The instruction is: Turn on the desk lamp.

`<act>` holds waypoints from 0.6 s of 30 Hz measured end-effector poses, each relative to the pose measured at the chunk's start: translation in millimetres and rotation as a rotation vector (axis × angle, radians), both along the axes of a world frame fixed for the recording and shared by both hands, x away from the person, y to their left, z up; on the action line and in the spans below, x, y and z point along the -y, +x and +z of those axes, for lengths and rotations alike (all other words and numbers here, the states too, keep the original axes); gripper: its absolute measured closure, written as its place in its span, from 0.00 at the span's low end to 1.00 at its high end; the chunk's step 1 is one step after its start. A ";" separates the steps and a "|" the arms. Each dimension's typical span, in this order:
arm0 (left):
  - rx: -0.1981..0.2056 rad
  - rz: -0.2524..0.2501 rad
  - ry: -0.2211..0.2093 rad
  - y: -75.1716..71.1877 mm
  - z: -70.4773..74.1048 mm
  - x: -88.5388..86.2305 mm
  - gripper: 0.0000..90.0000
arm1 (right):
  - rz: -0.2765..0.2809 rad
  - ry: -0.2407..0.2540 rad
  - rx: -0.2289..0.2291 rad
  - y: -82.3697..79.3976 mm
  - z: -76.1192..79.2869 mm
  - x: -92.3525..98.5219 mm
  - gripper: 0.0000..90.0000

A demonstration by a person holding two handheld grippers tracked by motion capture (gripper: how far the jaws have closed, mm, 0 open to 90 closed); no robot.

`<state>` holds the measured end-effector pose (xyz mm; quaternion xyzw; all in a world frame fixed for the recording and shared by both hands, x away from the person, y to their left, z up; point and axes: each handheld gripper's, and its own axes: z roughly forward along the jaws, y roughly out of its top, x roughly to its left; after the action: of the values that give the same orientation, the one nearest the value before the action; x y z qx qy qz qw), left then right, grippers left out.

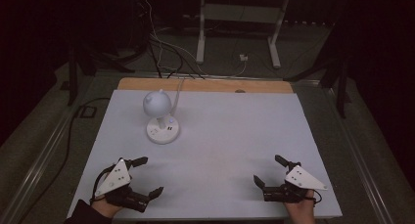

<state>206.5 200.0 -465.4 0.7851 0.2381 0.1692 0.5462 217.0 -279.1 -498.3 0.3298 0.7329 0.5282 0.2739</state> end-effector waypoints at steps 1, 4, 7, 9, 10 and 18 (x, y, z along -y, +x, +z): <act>-0.005 -0.001 -0.005 1.9 1.6 0.6 0.00 | -0.001 0.002 0.000 -0.3 0.0 0.0 0.00; 0.001 -0.003 0.000 3.4 4.0 1.6 0.00 | 0.001 0.000 0.002 -0.7 0.4 -0.2 0.00; 0.010 0.002 -0.002 6.4 8.5 2.5 0.00 | 0.000 0.005 0.003 -0.8 0.5 0.2 0.00; 0.016 -0.002 -0.011 8.3 12.9 4.5 0.00 | 0.002 0.005 0.003 -1.0 0.5 0.3 0.00; 0.016 -0.002 -0.011 8.3 12.9 4.5 0.00 | 0.001 0.006 0.003 -1.0 0.6 0.4 0.00; 0.007 0.037 -0.022 20.6 21.2 7.7 0.00 | 0.001 0.011 0.001 -1.2 0.6 0.7 0.00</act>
<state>227.1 192.3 -444.2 0.7739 0.2525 0.1791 0.5525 215.8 -279.7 -497.7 0.3310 0.7300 0.5325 0.2721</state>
